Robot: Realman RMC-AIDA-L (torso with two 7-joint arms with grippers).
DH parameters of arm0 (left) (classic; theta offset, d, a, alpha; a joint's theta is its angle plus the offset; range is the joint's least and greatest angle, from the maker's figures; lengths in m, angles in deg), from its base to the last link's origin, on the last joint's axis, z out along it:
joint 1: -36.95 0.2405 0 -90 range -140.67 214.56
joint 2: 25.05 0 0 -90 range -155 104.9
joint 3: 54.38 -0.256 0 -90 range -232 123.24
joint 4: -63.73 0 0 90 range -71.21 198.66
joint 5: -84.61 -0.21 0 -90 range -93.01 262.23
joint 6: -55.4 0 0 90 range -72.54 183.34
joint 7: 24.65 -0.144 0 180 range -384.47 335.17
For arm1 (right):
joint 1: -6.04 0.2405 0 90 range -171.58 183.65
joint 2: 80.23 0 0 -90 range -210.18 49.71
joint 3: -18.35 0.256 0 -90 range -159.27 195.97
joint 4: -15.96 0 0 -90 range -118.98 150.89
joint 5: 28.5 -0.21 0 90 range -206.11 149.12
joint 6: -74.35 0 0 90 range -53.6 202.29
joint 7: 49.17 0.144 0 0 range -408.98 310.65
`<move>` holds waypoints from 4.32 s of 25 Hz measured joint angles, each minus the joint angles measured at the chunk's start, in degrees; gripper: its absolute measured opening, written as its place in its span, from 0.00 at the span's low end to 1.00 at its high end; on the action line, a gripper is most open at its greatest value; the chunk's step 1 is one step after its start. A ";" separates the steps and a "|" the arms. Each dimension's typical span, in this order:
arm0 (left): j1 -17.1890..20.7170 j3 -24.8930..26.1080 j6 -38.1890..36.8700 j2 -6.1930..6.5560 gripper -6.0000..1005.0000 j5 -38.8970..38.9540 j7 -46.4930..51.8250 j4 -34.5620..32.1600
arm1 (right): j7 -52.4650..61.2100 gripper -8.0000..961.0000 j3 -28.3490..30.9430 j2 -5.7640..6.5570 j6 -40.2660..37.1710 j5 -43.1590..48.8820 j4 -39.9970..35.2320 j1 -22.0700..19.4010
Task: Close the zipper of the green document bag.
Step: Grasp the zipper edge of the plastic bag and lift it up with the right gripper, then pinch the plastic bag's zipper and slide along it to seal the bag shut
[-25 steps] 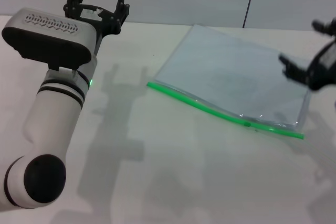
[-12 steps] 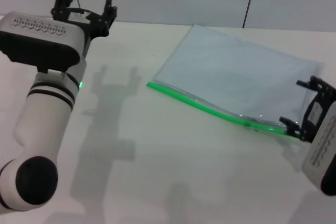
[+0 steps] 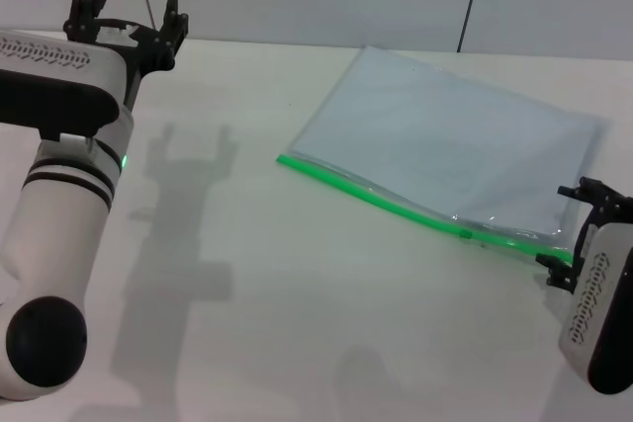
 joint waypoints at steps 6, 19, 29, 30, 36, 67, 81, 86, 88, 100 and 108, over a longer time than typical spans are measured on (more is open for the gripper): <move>0.52 -0.02 -0.10 0.00 0.81 -0.11 -0.32 0.04 | -1.30 0.87 -0.39 0.11 -2.15 0.07 0.63 0.38; 0.55 -0.06 -1.39 -0.01 0.81 0.14 -1.54 0.17 | -1.24 0.87 1.58 0.02 -2.09 0.17 5.19 3.97; 0.42 -0.06 -1.37 -0.16 0.81 0.14 -1.55 0.17 | 0.74 0.87 3.14 -0.06 -0.01 0.18 8.94 7.02; 0.41 -0.06 -1.37 -0.17 0.81 0.13 -1.55 0.17 | 0.98 0.87 3.14 -0.04 -0.01 0.17 9.13 7.29; 0.18 -0.06 -1.40 -0.22 0.81 0.09 -1.55 0.25 | 1.61 0.87 2.97 -0.13 0.02 0.17 9.70 8.60; -0.67 -0.67 -0.89 -0.52 0.81 -0.61 -1.55 1.57 | 4.35 0.59 3.38 -0.11 -0.61 0.17 14.74 16.68; -0.50 -1.75 7.63 1.80 0.81 -4.95 -2.91 6.88 | 10.04 0.19 4.58 0.17 -2.72 0.07 9.93 17.14; -0.55 -1.74 17.84 3.16 0.81 -9.44 -7.11 10.69 | 10.78 0.15 6.52 0.18 -4.52 0.08 6.34 16.51; -0.74 -1.67 21.42 3.24 0.81 -10.16 -10.86 11.89 | 10.71 0.13 6.92 0.23 -5.32 0.08 4.24 15.69; -0.73 -1.19 34.39 2.79 0.81 -9.98 -33.01 19.44 | 10.41 0.07 7.40 0.25 -7.20 0.09 0.12 14.10; -3.07 -0.70 38.49 1.49 0.81 -10.00 -39.98 19.28 | 10.42 0.07 7.01 0.24 -7.21 0.02 -0.61 14.24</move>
